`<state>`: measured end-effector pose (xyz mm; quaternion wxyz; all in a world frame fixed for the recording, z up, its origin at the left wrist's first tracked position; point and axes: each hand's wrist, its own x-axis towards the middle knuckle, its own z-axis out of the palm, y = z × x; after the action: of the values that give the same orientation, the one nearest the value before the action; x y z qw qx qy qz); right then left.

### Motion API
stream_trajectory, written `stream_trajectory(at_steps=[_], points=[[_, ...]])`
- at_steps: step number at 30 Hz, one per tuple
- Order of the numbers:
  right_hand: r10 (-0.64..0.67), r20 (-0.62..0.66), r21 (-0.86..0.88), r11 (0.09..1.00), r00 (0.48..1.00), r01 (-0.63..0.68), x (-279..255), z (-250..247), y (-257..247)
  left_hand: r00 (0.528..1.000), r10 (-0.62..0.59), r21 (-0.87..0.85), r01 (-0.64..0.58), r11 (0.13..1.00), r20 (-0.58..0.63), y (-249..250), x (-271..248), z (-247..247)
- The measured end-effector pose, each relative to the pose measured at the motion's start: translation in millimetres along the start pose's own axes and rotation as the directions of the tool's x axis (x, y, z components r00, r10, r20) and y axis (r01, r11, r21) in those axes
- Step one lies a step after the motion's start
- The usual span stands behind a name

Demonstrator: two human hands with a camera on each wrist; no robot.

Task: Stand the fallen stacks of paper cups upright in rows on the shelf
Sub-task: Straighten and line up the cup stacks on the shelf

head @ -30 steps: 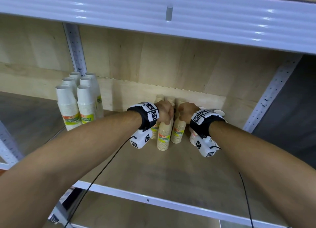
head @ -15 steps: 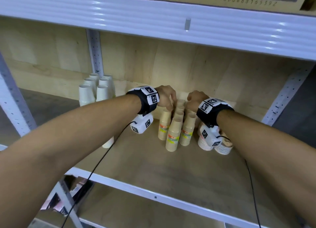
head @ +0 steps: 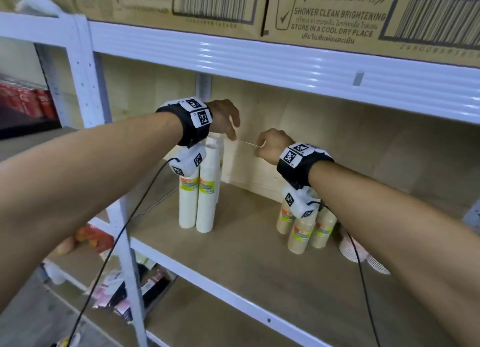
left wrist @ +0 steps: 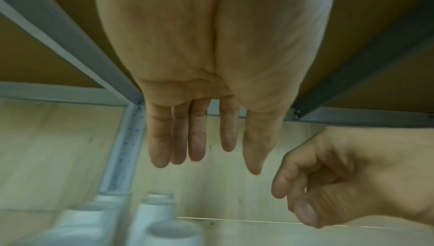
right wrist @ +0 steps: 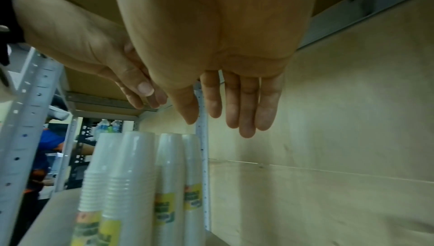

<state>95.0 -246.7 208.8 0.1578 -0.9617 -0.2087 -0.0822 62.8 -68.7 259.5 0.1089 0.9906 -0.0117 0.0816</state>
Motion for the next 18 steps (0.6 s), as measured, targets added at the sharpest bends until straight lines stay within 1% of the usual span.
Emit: stream_trajectory(at_steps=[3,6,9,13,16,18], points=[[-0.065,0.012,0.075,0.995,0.998,0.064,6,12,-32,0.998,-0.062,-0.010,0.062,0.998,0.018,-29,-7,-3],[-0.107,0.018,0.166,0.981,0.994,0.103,12,22,-57,0.987,-0.119,-0.081,0.128,0.988,0.106,-52,-16,-3],[-0.149,0.029,0.241,0.961,0.988,0.138,19,33,-74,0.980,-0.154,-0.080,0.165,0.983,0.127,-69,-24,2],[-0.124,0.057,0.170,0.979,0.991,0.113,25,43,-91,0.973,-0.171,-0.120,0.191,0.974,0.154,-81,-26,13],[-0.134,0.070,0.150,0.981,0.989,0.122,28,49,-93,0.974,-0.142,-0.114,0.164,0.980,0.179,-84,-24,19],[-0.137,0.059,0.150,0.981,0.989,0.126,30,51,-93,0.978,-0.126,-0.094,0.143,0.985,0.164,-86,-23,21]])
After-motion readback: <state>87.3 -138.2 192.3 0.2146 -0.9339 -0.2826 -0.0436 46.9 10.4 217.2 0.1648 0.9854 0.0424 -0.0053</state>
